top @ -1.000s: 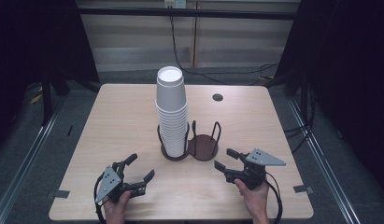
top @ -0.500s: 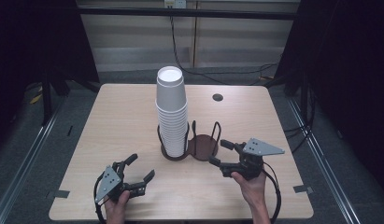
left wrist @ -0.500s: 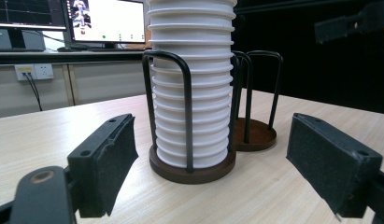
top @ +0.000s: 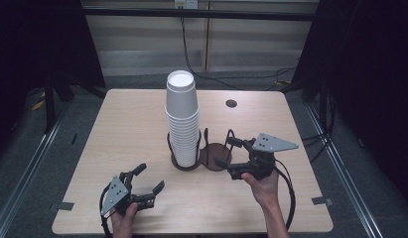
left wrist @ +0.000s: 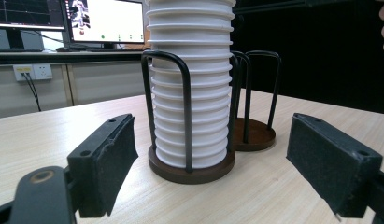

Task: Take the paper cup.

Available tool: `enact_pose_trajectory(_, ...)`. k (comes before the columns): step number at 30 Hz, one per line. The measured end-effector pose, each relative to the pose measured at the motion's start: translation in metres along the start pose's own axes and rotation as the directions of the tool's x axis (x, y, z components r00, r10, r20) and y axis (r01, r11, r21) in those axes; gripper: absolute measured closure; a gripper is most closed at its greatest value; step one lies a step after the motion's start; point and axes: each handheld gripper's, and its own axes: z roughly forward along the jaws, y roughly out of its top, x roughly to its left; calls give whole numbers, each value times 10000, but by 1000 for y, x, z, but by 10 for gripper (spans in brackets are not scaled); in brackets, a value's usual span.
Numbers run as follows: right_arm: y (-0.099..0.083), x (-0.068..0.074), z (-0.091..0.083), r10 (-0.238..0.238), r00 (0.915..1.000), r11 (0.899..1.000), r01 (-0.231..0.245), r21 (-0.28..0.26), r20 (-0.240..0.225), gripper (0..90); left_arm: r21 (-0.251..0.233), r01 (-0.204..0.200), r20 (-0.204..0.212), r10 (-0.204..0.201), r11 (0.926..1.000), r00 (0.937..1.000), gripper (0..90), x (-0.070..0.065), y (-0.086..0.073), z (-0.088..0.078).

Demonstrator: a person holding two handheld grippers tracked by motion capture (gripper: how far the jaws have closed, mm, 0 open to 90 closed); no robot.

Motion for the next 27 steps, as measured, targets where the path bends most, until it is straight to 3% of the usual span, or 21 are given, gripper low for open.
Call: enact_pose_trajectory(27, 73, 3, 24, -911, 9940, 9954, 926, 231, -606, 188, 24, -77, -13, 77, 10000, 10000, 158, 0, 0, 0)
